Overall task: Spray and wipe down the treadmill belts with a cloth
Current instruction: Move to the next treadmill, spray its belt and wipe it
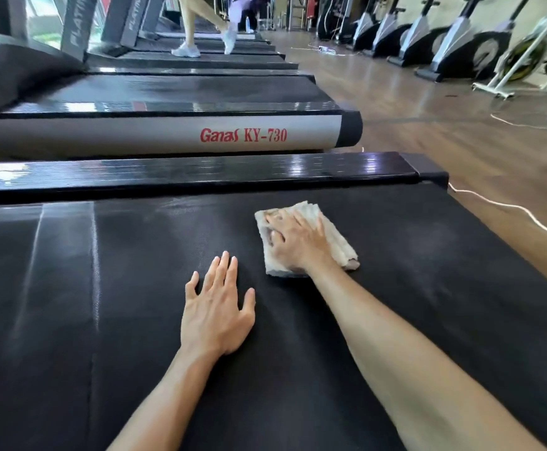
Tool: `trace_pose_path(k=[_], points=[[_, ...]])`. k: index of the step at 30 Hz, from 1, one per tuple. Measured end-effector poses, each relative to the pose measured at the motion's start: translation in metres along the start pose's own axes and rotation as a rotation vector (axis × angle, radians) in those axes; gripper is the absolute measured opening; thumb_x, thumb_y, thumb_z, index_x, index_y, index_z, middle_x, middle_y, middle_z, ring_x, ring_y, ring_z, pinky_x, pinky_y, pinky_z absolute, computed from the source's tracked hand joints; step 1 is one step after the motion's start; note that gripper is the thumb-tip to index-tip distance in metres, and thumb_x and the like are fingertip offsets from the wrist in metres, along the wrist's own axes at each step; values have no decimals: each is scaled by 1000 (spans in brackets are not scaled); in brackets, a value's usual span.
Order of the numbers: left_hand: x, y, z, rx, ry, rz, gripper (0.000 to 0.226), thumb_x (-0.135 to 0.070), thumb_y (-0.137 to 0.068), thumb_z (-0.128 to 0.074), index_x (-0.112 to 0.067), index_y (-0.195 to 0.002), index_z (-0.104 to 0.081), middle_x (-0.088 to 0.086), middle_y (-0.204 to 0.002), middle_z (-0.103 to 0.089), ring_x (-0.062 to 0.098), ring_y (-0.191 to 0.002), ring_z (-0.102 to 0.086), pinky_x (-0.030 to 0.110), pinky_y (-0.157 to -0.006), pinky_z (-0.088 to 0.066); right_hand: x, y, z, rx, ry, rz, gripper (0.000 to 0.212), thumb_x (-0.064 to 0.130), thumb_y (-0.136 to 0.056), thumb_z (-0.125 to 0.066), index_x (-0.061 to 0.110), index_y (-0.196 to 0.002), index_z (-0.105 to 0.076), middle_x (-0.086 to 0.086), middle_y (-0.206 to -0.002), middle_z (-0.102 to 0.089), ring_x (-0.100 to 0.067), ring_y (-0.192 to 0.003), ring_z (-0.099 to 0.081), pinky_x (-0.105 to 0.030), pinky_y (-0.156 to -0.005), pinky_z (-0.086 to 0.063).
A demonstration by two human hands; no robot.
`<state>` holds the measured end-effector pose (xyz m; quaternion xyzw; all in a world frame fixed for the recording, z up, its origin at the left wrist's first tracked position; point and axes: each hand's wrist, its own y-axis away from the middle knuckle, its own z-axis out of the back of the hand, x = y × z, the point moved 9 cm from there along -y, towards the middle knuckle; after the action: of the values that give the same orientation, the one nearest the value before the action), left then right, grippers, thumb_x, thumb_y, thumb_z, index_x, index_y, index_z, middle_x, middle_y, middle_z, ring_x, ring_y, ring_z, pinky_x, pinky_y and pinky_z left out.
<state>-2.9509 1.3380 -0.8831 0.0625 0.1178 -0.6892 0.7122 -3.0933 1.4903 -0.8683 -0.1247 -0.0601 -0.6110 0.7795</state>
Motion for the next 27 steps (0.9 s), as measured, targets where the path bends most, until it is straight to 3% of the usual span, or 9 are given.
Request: trace_pose_path(k=[2,5,11,16,21,27], points=[[-2,8,7,-6,54,24,67,-50,-103,-28,-21,-163,-15,-8,-171,-3,5,-156,3,41,-127,0,7,37,-1,1,-21,26,48,41,-97,-27,47,-141,-46,17,-155,-43,-12,-147,-28,-54,-123,-5],[-10,41,21,-18,191,80,66,-45,-104,-40,-20,-162,-21,-7,-170,-9,6,-156,-2,39,-127,-2,5,105,10,-9,-57,3,50,42,-100,-29,46,-147,-43,18,-159,-38,-11,-151,-20,-51,-123,6],[-61,136,30,11,258,-9,64,-41,-104,-42,-22,-162,-21,-9,-170,-9,5,-156,-1,35,-127,0,-2,233,36,31,-95,-60,53,42,-107,-30,42,-160,-28,16,-169,-21,-8,-157,-3,-42,-121,22],[-96,199,36,56,247,-22,65,-41,-105,-40,-20,-162,-18,-7,-170,-7,7,-156,-1,38,-128,-2,-14,309,49,88,-72,-80,55,45,-108,-27,44,-162,-20,15,-172,-13,-9,-158,2,-44,-120,24],[-119,233,48,70,240,-42,65,-40,-105,-41,-17,-162,-18,-4,-170,-9,10,-157,-4,40,-127,-6,-29,355,57,119,-64,-73,79,59,-88,1,43,-161,-24,13,-172,-15,-10,-159,-2,-48,-123,17],[-151,232,46,50,256,-59,66,-39,-106,-40,-17,-162,-16,-4,-170,-8,9,-156,-3,39,-128,-5,-61,354,69,74,-80,-84,81,60,-86,2,46,-160,-26,14,-171,-18,-9,-158,-5,-50,-125,12]])
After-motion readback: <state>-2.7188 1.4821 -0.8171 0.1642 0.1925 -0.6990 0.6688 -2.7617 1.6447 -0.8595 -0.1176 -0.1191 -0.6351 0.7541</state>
